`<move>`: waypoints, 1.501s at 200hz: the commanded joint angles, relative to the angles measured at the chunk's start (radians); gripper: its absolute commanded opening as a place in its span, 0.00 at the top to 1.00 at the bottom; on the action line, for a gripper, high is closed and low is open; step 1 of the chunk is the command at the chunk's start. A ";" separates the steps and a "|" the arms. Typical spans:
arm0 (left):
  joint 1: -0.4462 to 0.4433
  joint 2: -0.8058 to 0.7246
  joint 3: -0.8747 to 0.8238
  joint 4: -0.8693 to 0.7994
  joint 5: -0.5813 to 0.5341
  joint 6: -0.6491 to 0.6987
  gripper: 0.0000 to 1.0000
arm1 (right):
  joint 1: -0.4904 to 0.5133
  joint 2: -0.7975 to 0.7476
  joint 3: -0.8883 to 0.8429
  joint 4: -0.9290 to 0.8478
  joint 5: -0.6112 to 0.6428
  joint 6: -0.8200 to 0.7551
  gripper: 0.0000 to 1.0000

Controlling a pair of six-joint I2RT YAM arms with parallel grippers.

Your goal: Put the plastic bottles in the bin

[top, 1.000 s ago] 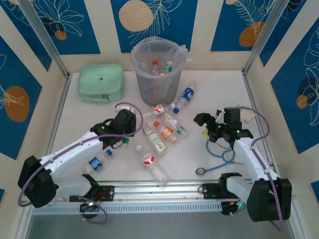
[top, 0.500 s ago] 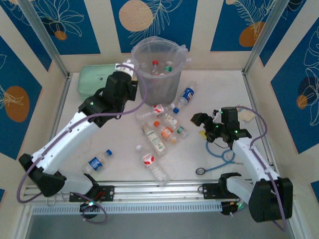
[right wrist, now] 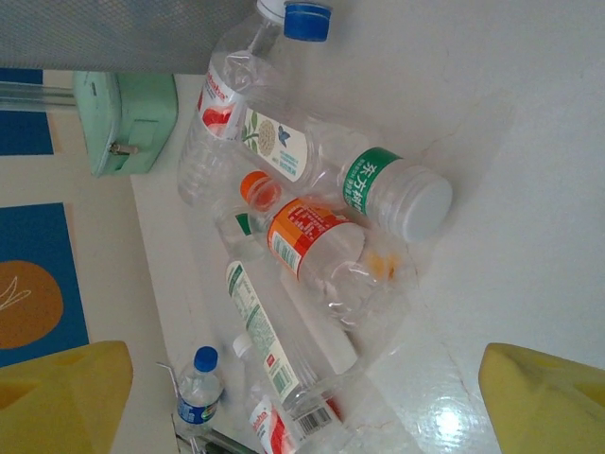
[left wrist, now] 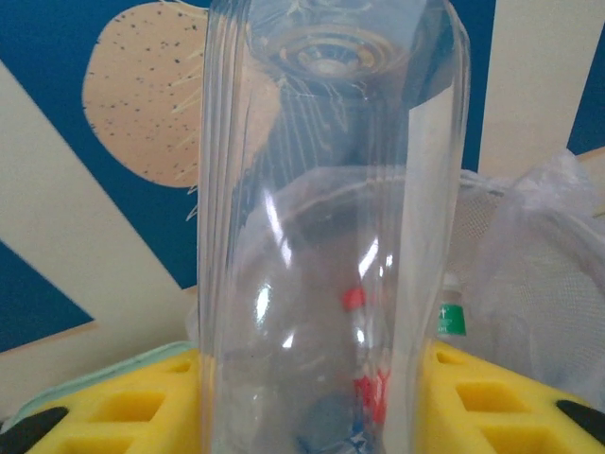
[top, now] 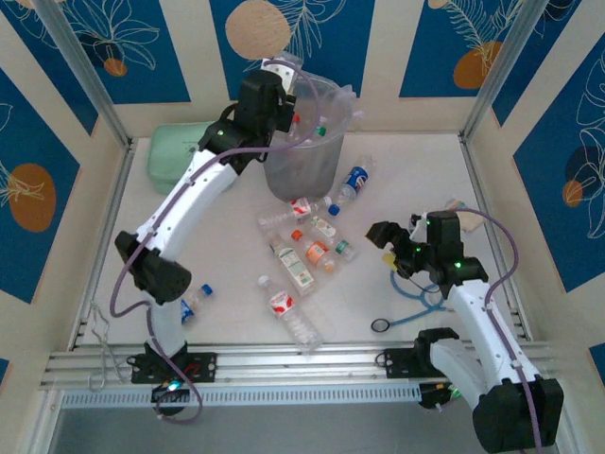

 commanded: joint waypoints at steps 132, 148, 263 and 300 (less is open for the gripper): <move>0.175 0.348 0.350 -0.067 0.439 -0.132 1.00 | -0.001 0.008 0.031 -0.079 0.013 -0.055 0.05; 0.177 0.363 0.350 -0.110 0.433 -0.108 1.00 | -0.001 0.011 0.028 -0.086 0.018 -0.064 0.05; 0.177 0.358 0.339 -0.135 0.488 -0.109 0.12 | -0.002 -0.016 -0.022 -0.099 0.029 -0.075 0.05; 0.177 0.322 0.338 -0.131 0.487 -0.111 0.07 | -0.003 -0.013 -0.018 -0.096 0.029 -0.078 0.05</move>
